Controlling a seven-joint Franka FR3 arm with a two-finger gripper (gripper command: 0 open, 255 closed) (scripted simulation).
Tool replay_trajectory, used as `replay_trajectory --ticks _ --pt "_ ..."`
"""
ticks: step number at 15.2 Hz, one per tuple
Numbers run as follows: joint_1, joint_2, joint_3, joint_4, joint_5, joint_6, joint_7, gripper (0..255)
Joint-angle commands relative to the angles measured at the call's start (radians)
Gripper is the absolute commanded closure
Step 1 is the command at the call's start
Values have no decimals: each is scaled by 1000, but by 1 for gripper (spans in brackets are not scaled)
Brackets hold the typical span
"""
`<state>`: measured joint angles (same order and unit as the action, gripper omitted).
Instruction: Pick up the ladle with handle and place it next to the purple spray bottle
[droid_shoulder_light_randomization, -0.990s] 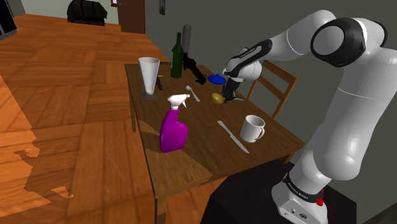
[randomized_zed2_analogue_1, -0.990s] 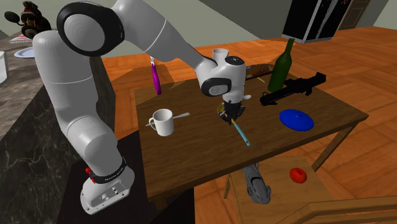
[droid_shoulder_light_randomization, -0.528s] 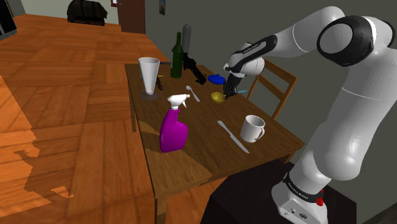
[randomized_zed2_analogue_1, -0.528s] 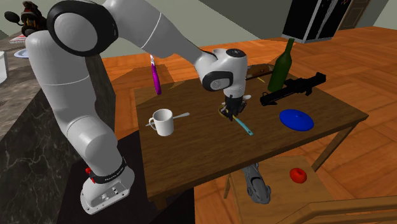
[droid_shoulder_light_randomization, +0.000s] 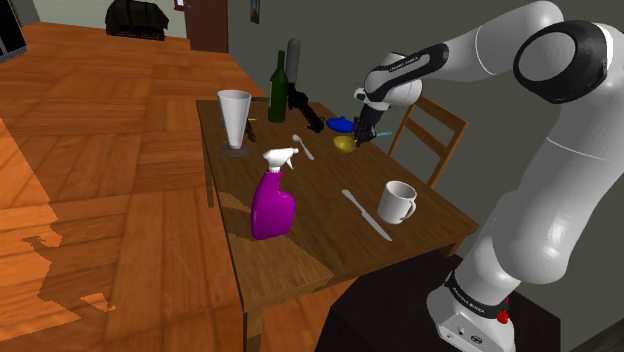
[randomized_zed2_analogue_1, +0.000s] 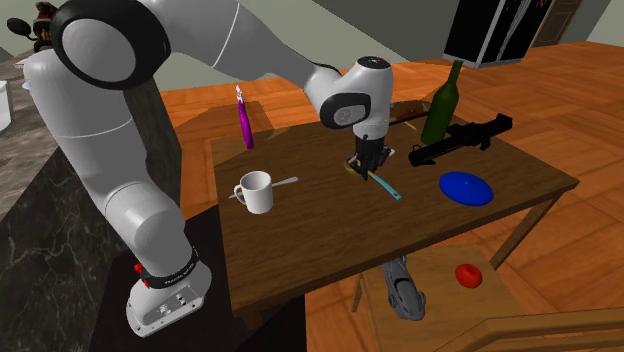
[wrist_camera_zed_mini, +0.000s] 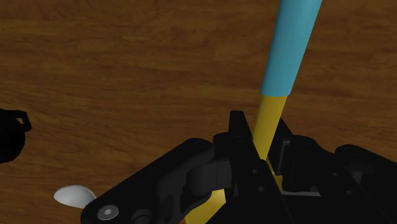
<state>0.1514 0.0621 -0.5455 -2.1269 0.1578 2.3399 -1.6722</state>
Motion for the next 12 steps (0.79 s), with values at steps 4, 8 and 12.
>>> replay_trajectory --ticks 4,8,12 --pt "3 -35 -2 33 -32 -61 25 255" --pt "4 -58 -2 65 -53 -112 42 255" --pt "5 -77 -1 100 -69 -163 56 255"
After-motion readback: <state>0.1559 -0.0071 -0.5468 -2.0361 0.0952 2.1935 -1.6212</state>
